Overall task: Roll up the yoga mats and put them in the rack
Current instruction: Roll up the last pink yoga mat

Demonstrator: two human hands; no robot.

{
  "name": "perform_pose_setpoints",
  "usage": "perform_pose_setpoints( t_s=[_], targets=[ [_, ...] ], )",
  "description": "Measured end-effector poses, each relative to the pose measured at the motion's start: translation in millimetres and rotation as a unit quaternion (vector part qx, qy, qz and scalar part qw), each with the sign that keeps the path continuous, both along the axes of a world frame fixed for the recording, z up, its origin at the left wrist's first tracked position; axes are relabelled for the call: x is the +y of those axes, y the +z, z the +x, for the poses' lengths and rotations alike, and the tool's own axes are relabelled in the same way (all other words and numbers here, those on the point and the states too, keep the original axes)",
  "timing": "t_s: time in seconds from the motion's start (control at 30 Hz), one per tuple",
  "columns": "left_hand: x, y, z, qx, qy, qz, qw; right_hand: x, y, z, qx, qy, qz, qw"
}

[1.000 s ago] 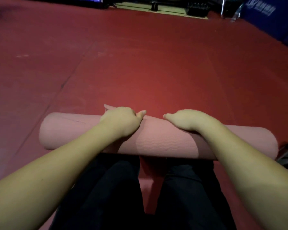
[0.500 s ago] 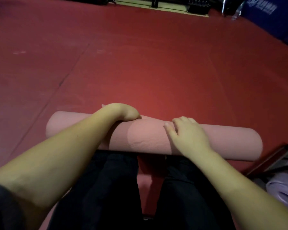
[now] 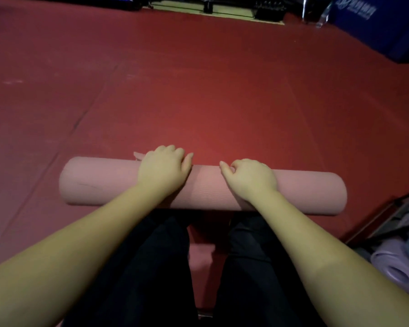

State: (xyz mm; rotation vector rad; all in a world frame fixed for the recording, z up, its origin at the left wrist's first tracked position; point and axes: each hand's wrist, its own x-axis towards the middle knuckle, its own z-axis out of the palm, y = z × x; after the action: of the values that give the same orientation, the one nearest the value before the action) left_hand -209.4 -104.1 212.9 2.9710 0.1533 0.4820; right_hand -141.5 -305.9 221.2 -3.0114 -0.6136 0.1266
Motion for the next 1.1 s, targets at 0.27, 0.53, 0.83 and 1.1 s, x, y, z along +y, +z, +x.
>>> perform_pose_setpoints(
  t_s=[0.27, 0.53, 0.83, 1.1],
  targets=[
    [0.9, -38.4, -52.6, 0.082, -0.057, 0.16, 0.982, 5.9, 5.3, 15.6, 0.067, -0.019, -0.011, 0.997],
    [-4.6, -23.8, -51.5, 0.108, -0.055, 0.17, 0.978, 4.6, 16.9, 9.5, 0.082, -0.031, -0.016, 0.996],
    [-1.8, 15.3, -60.0, 0.016, -0.097, 0.169, 0.981, -4.3, 50.9, 7.2, 0.098, -0.018, -0.034, 0.994],
    [5.4, 23.1, -66.2, 0.139, -0.136, 0.149, 0.97, 2.0, 51.5, -3.0, 0.259, -0.006, -0.085, 0.962]
  ],
)
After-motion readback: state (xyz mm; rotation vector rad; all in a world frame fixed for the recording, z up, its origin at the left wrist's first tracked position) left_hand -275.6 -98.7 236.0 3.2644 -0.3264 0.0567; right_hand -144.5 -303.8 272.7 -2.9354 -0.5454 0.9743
